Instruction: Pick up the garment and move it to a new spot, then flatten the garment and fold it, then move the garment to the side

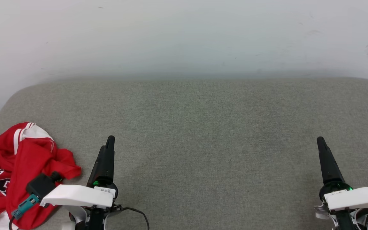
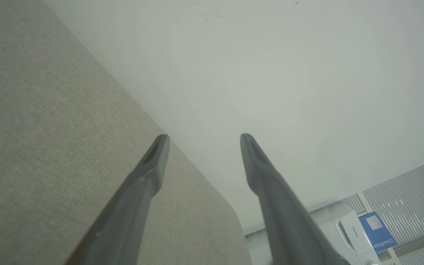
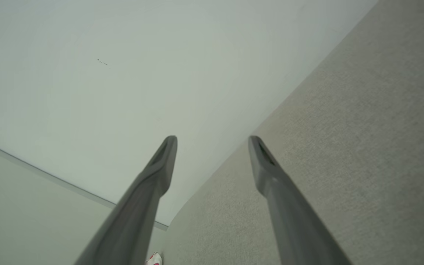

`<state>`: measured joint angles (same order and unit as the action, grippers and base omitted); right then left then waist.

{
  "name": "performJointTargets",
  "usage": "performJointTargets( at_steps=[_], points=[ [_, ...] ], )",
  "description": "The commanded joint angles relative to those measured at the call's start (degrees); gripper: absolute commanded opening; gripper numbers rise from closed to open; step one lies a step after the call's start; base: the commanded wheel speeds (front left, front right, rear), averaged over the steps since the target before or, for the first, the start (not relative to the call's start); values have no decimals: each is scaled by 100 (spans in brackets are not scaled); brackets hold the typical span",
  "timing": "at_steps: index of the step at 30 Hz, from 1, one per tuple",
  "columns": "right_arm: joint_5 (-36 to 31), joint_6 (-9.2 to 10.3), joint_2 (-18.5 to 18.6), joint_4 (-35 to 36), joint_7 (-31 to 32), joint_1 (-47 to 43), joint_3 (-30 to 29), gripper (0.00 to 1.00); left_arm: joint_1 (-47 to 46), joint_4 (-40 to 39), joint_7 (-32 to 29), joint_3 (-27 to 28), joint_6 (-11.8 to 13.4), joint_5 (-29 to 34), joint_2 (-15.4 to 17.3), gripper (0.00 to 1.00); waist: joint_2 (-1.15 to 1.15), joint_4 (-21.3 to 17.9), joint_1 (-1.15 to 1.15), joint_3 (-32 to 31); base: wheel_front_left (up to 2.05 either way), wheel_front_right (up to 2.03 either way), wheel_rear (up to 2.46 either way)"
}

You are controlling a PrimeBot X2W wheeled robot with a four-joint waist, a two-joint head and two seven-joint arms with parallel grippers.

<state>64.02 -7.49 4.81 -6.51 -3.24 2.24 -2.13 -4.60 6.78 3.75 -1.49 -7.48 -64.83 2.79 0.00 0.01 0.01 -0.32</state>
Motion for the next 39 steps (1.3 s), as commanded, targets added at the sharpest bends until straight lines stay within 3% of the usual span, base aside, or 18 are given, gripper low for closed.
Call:
performJointTargets(
  at_steps=[1,15,39],
  points=[
    [-425,0,8,146,-21,41,-47,100,-34,-97,69,-13,-1,380,9,100,0,-2,0,-5,0,0,0],
    [-2467,0,-45,472,146,16,-87,100,25,57,320,16,35,2429,58,100,0,-15,0,-4,0,0,0],
    [-4658,0,-86,739,216,-58,-198,100,-25,193,667,-167,392,4489,426,100,0,34,-1,-43,0,0,0]
  ],
)
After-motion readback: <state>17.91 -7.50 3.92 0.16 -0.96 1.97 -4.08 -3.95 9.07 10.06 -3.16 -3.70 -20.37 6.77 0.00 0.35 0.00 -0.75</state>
